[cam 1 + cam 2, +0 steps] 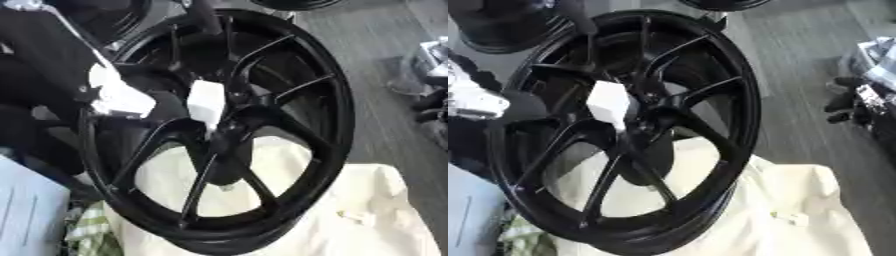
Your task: Pull the pin out of the wheel hub.
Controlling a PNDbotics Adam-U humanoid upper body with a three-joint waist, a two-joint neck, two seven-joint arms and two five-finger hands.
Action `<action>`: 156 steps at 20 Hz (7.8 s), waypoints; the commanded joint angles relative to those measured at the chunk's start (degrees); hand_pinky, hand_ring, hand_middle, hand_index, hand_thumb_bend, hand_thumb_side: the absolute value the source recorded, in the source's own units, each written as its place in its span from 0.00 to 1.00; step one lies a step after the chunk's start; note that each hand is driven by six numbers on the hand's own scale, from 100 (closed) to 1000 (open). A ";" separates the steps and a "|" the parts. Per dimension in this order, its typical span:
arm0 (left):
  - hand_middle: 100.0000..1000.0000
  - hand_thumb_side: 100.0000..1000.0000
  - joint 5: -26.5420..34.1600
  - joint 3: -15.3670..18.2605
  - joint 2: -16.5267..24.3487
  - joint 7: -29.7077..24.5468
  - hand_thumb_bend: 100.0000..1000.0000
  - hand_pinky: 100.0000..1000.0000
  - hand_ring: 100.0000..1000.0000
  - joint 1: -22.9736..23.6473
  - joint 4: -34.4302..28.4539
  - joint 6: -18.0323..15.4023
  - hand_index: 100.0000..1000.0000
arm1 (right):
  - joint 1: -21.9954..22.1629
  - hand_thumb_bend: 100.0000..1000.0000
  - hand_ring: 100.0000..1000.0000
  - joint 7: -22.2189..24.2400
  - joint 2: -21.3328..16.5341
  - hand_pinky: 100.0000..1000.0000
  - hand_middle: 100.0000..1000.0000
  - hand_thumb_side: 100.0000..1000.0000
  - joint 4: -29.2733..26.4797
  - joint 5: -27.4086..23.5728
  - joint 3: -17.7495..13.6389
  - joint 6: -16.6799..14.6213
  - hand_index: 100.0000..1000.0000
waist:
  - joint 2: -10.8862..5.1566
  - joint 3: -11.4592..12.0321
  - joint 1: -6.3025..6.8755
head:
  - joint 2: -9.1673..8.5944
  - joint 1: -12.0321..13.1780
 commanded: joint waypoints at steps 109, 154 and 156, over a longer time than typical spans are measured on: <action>0.28 0.13 3.51 11.22 -1.20 17.30 0.00 0.74 0.53 1.79 -0.74 3.49 0.22 | -0.16 0.00 0.61 0.27 -1.98 0.56 0.48 0.78 -0.73 1.81 0.73 0.73 0.79 | -0.98 0.12 -0.62 | -1.10 1.30; 0.76 0.82 -4.16 42.90 6.53 31.35 0.03 0.91 0.84 46.56 23.93 -0.53 0.96 | 1.23 0.00 0.61 -2.44 -1.55 0.56 0.48 0.77 -0.95 0.61 -2.09 0.50 0.79 | -0.47 2.49 -1.34 | -0.77 -0.43; 0.76 0.82 -4.13 42.85 6.46 31.26 0.02 0.91 0.84 46.58 23.87 -0.57 0.95 | 1.23 0.00 0.61 -2.39 -1.56 0.56 0.48 0.77 -0.90 0.67 -2.07 0.50 0.79 | -0.47 2.49 -1.34 | -0.81 -0.44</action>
